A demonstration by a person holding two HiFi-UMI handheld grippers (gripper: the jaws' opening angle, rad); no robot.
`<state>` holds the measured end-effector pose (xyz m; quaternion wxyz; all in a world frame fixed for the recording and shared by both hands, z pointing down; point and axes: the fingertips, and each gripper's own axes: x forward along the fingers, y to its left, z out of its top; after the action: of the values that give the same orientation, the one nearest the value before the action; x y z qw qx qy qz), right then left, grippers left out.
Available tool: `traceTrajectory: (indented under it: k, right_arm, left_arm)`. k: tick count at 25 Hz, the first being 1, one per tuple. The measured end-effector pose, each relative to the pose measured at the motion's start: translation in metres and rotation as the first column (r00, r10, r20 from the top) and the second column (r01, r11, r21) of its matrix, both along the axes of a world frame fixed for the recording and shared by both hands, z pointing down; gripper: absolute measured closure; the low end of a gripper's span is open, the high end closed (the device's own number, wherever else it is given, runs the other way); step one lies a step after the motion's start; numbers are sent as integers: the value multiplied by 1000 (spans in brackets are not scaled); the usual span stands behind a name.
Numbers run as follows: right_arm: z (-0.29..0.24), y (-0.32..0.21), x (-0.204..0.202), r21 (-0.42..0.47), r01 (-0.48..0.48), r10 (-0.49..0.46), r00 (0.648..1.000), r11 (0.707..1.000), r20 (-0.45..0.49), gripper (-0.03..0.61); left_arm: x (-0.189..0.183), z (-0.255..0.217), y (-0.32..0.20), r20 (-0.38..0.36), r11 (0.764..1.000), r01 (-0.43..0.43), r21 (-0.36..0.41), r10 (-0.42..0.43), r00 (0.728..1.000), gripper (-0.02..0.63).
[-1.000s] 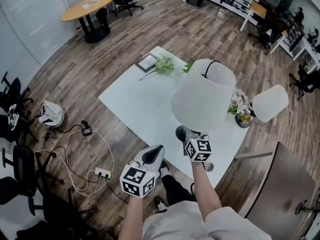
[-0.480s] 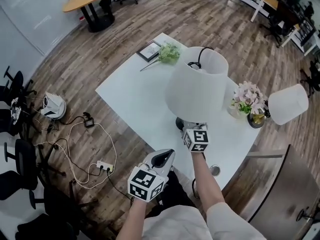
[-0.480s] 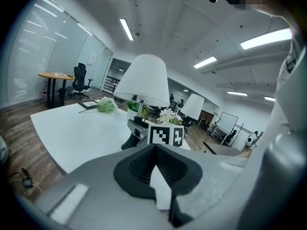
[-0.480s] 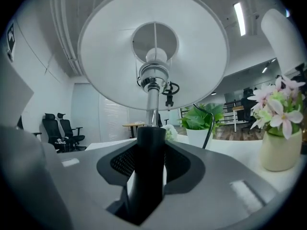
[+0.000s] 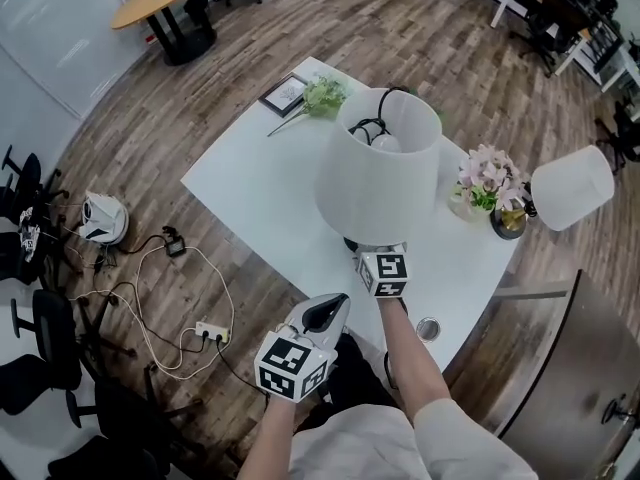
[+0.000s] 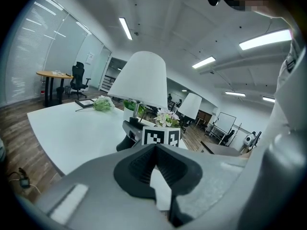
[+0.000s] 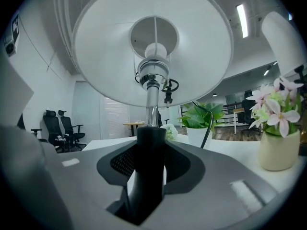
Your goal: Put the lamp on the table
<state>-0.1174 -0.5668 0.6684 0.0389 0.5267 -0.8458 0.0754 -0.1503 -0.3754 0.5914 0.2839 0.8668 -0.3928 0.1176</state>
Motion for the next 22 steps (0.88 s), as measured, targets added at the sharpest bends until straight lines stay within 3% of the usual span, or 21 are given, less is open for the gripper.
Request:
traceTrajectory:
  k: [22]
  right_arm:
    - [6,16,9,26,-6,6,1000,1000,-21,416]
  left_arm:
    - [11,8,35,-20,998,19,57,-18,1000,614]
